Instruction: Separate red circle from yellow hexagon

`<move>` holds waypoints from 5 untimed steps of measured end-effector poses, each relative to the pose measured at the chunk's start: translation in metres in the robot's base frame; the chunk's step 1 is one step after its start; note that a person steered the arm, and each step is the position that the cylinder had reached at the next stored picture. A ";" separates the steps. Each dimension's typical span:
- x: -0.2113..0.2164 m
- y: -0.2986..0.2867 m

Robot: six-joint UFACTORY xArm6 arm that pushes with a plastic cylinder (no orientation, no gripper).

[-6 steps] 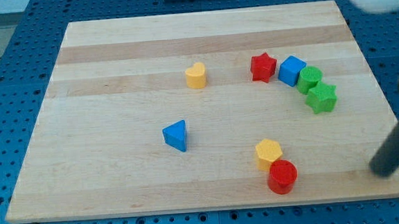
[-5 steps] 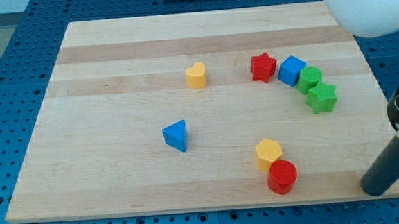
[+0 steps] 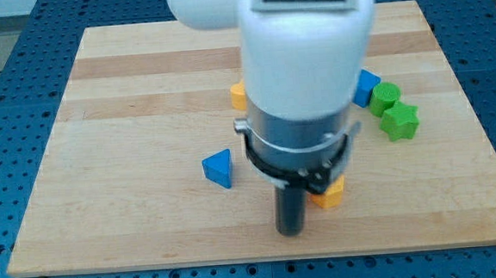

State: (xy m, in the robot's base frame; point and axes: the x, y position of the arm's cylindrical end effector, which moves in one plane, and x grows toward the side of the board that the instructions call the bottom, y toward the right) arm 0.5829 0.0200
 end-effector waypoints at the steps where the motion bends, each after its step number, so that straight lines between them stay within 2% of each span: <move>1: -0.043 -0.006; 2: -0.050 -0.007; 3: -0.037 0.019; 5: -0.084 0.031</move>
